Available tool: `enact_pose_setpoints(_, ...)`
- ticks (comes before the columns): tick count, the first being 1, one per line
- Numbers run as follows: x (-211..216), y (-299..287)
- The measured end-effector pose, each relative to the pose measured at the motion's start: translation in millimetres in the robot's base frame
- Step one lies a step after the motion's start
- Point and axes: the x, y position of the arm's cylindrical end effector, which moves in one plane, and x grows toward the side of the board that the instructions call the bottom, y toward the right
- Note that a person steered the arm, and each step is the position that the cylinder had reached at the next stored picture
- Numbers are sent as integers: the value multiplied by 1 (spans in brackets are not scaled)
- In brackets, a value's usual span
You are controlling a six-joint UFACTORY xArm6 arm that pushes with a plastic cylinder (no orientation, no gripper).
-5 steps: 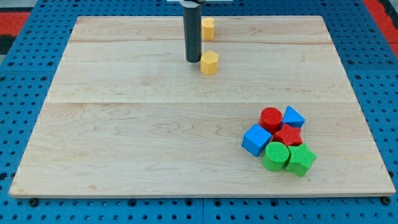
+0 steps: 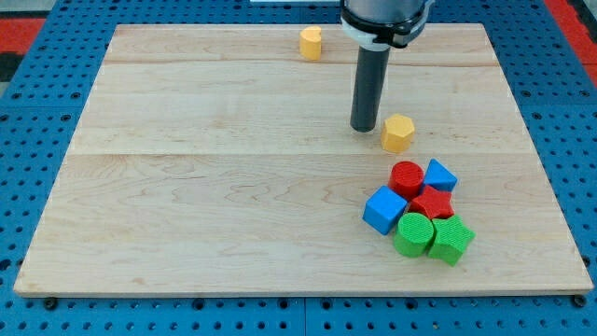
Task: Drag the yellow hexagon into the top side of the red circle
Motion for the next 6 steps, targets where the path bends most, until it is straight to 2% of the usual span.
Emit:
enact_pose_setpoints(2,-22,45)
enact_pose_setpoints(3,-6,70)
enact_pose_setpoints(4,48,56)
enact_pose_setpoints(5,63,53)
enact_pose_setpoints(6,53,50)
